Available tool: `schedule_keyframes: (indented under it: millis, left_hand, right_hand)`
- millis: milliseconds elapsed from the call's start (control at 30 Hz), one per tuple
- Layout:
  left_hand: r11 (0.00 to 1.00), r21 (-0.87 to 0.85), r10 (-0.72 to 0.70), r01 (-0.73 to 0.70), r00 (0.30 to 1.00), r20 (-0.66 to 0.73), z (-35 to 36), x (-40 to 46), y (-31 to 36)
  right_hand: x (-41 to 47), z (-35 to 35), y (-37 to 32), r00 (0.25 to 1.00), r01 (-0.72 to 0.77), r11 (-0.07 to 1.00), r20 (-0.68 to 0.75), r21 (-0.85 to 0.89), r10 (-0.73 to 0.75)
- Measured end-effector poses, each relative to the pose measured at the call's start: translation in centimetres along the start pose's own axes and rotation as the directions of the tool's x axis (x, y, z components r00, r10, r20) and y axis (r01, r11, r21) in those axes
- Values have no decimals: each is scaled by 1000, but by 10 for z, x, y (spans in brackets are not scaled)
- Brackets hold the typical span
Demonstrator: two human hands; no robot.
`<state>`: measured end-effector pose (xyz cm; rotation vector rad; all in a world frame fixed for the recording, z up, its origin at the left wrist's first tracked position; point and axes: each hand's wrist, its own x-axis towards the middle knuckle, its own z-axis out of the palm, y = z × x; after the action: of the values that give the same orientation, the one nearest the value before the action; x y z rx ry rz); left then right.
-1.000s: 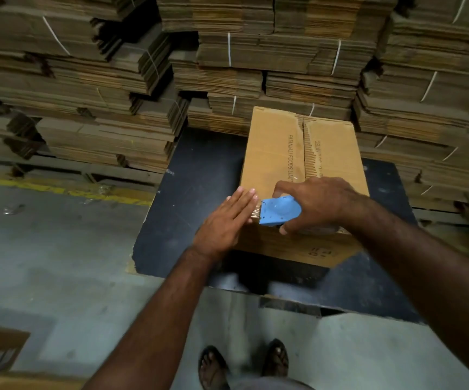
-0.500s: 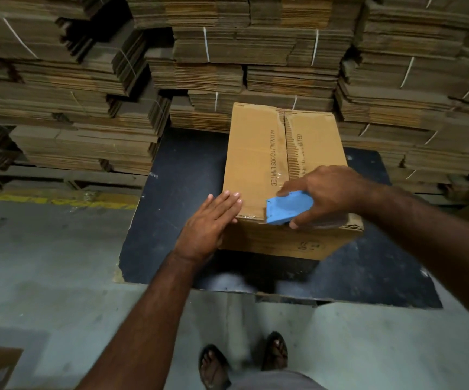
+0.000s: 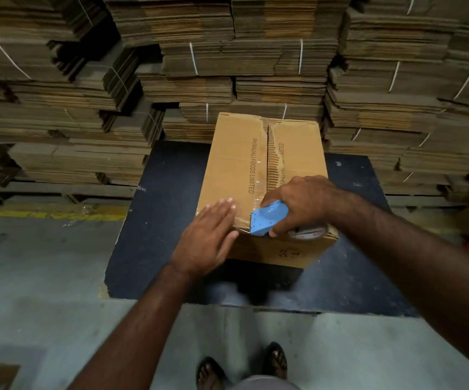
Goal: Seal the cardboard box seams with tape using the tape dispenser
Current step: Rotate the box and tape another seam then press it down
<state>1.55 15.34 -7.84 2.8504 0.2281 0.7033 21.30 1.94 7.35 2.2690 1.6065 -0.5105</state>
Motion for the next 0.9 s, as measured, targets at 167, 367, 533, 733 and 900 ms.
schedule_keyframes:
  millis: [167,367,533,733,900]
  left_hand:
    - [995,-69,-81,76,994,-70,25,0,19]
    - [984,-132,-136,121,984,-117,29,5,17]
    - [993,-105,-62,56,997,-56,28,3,3]
    - [998,-59,2,-4,999,-33,22,6,-3]
    - [999,-33,-3,6,996,93,11,6,-10]
  right_hand:
    - [6,-1,2,1000,16,1000,21,-8,-16]
    - [5,2,4,1000,12,1000,13,4,-12]
    - [3,1,3,999,42,999,7,-33,-42]
    - [-29,12,43,1000,6,1000,-9,13,-6]
    - [-22,8,33,999,-3,1000,-33,-10,2]
